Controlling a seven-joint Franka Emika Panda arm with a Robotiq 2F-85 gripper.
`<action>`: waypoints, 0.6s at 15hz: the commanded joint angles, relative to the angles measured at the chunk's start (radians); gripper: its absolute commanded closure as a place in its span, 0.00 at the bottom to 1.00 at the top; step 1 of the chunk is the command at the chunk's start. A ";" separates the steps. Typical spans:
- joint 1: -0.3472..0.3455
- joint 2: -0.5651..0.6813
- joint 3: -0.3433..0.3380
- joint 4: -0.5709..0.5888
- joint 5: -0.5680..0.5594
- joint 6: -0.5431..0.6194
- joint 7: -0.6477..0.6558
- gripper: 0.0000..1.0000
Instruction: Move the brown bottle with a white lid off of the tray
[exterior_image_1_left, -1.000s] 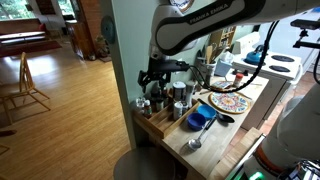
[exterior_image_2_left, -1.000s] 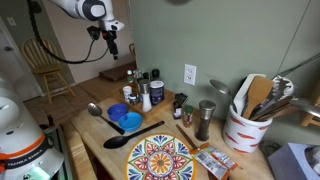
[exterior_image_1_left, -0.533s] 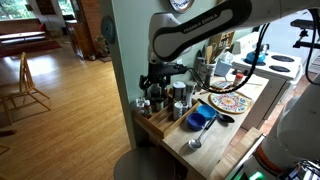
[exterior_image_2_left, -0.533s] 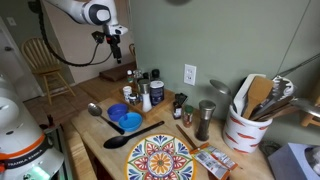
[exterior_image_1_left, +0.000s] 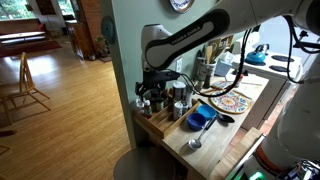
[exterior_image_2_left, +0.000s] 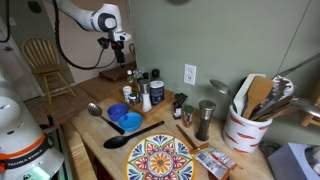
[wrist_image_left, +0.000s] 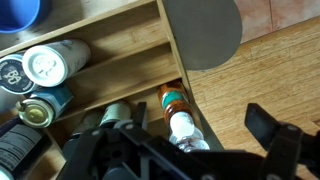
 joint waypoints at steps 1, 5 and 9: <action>0.040 0.063 -0.020 0.034 -0.052 0.047 0.058 0.00; 0.062 0.107 -0.038 0.053 -0.107 0.081 0.091 0.00; 0.075 0.143 -0.063 0.077 -0.155 0.071 0.100 0.00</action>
